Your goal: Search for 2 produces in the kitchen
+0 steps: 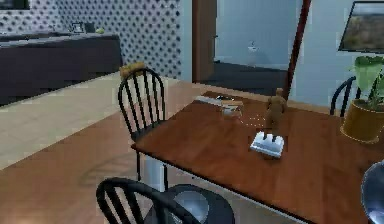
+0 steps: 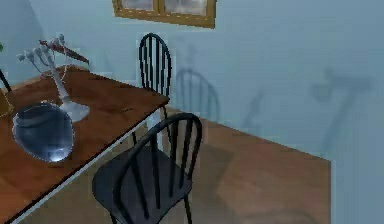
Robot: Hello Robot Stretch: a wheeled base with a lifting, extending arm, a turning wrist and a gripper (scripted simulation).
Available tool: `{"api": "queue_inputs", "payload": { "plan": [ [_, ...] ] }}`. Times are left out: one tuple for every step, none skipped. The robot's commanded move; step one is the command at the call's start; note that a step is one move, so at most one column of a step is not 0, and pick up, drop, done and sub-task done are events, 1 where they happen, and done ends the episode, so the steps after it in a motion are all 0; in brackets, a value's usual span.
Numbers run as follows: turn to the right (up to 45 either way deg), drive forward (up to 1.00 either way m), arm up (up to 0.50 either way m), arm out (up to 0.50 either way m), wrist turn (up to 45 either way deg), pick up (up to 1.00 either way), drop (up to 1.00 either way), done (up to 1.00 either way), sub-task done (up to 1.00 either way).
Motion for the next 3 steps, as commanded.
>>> {"api": "queue_inputs", "payload": {
  "plan": [
    [-45.0,0.0,0.0,0.0,0.0,0.0,0.0,0.0,0.0],
    [-15.0,0.0,0.0,0.0,0.0,0.0,0.0,0.0,0.0],
    [0.0,0.6,0.0,0.0,0.0,0.0,0.0,0.0,0.0]
  ]
}}
